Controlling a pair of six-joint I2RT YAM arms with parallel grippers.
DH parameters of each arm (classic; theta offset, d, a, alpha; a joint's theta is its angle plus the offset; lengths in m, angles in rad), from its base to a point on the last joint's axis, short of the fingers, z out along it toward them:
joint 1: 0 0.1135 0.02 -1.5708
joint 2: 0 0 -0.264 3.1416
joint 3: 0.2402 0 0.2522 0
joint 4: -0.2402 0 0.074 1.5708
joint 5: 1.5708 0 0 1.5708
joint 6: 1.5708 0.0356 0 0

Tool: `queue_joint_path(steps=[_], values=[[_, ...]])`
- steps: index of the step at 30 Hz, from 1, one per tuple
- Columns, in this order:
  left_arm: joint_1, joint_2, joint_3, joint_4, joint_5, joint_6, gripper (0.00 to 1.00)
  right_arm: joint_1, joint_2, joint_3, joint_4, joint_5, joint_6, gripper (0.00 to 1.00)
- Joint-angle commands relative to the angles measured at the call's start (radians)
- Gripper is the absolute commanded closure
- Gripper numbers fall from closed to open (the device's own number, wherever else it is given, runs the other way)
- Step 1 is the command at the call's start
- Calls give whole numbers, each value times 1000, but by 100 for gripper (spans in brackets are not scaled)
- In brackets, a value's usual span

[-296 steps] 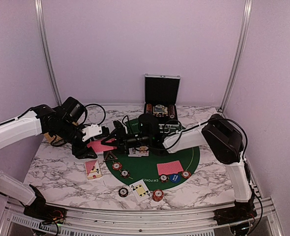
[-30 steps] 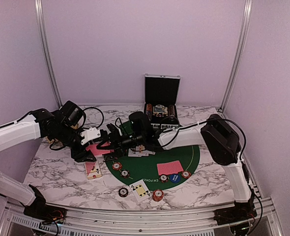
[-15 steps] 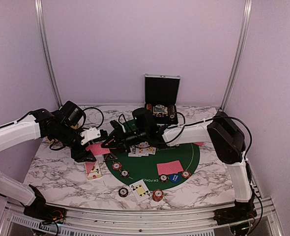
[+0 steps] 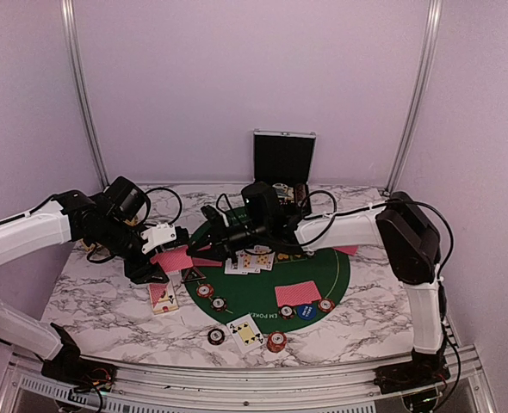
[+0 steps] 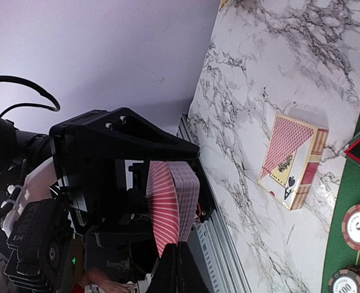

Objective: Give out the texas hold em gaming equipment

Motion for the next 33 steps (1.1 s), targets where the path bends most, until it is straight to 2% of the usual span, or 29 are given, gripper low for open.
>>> queue_joint_path(steps=[1, 4, 7, 11, 13, 25, 33], values=[[1, -13, 0, 17, 6, 9, 100, -7, -39, -20, 87, -22, 56, 99], [1, -16, -1, 16, 5, 9, 100, -7, -40, -20, 77, -24, 51, 95], [1, -17, 0, 17, 3, 10, 100, -3, -35, -18, 75, -25, 52, 79], [1, -17, 4, 16, 1, 10, 100, 8, -19, 3, 56, -25, 43, 76], [1, -16, 4, 17, 2, 9, 100, 15, -10, 12, 51, -27, 43, 77], [1, -16, 2, 17, -6, 14, 100, 10, -6, 20, 81, -47, 78, 100], [1, -18, -8, 17, -22, 24, 100, -78, -106, -84, 54, -49, 44, 100]])
